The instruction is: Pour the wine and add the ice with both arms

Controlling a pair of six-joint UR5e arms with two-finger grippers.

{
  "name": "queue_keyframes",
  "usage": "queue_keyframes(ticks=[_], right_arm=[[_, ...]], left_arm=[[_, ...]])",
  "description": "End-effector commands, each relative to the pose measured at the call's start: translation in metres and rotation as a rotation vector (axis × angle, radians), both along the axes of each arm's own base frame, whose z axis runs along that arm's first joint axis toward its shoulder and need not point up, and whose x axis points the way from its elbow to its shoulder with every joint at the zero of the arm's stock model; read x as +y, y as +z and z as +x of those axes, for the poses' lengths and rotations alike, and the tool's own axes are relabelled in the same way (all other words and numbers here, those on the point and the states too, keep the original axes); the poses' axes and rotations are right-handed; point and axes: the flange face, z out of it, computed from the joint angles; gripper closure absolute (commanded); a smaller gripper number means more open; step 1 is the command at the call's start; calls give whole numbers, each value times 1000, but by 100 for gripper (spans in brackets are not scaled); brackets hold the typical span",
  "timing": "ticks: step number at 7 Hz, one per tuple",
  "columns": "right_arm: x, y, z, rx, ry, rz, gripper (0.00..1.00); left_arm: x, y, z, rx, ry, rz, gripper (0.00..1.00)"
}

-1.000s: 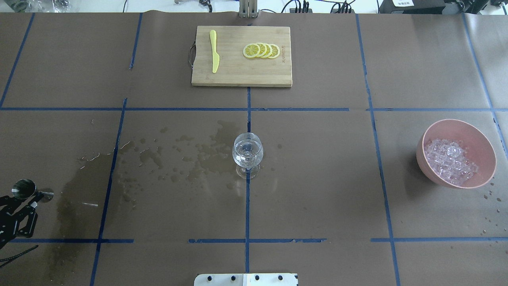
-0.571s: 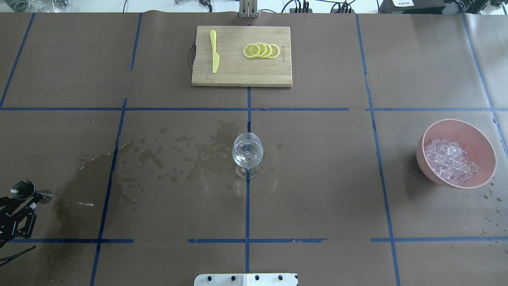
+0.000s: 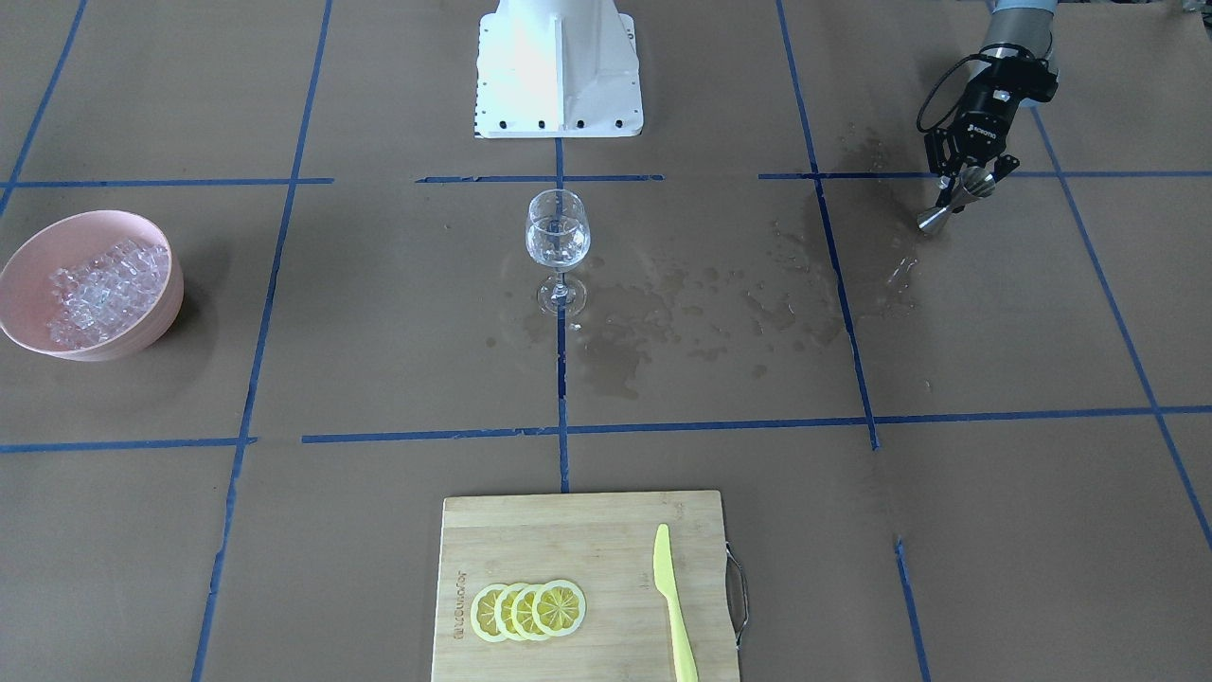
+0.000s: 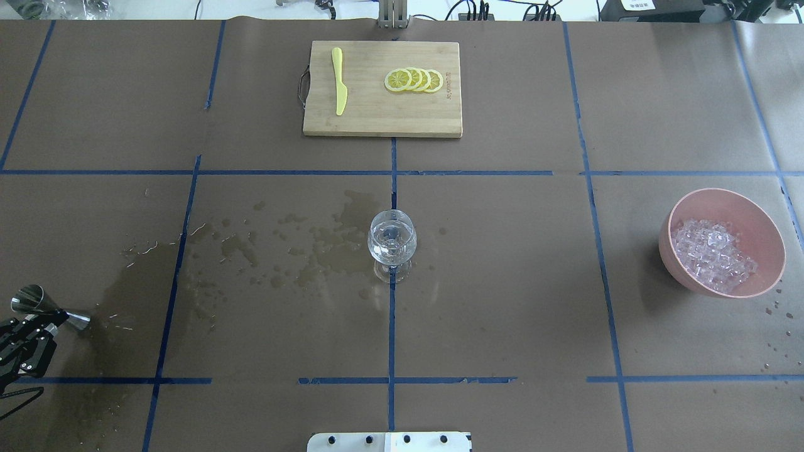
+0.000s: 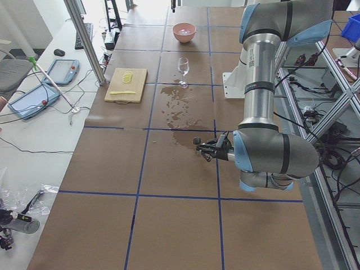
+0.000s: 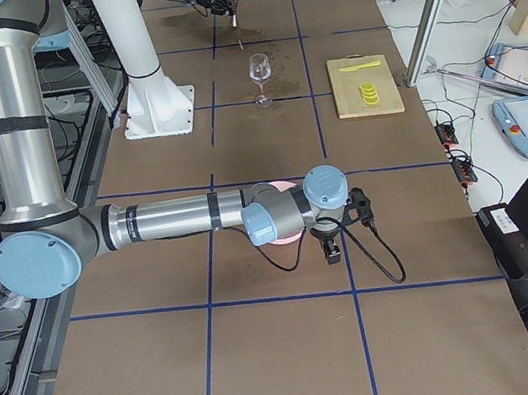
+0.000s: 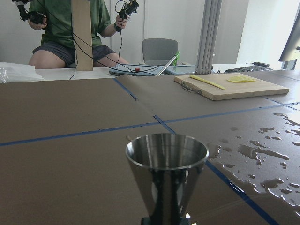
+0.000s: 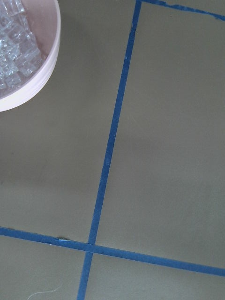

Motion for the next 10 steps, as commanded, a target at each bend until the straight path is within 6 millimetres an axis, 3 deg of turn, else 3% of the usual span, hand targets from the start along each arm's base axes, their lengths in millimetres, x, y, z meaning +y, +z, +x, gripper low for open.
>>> queue_keyframes(ticks=[1, 3, 4, 5, 6, 9, 10], right_arm=[[0, 0, 0, 0, 1, -1, 0], [0, 0, 0, 0, 1, -1, 0], [0, 0, 0, 0, 1, -1, 0], [1, 1, 0, 0, 1, -3, 0], [1, 2, 0, 0, 1, -4, 0], [1, 2, 0, 0, 1, -4, 0], [1, 1, 0, 0, 1, -3, 0]], left_arm=[[2, 6, 0, -21, 6, 4, 100], [3, 5, 2, -17, 14, 2, 100], [4, 5, 1, -13, 17, 1, 90], [4, 4, 2, -5, 22, 0, 50], [4, 4, 2, -6, 23, 1, 19], [5, 2, 3, -4, 28, 3, 0], [6, 0, -4, -35, 101, 28, 0]])
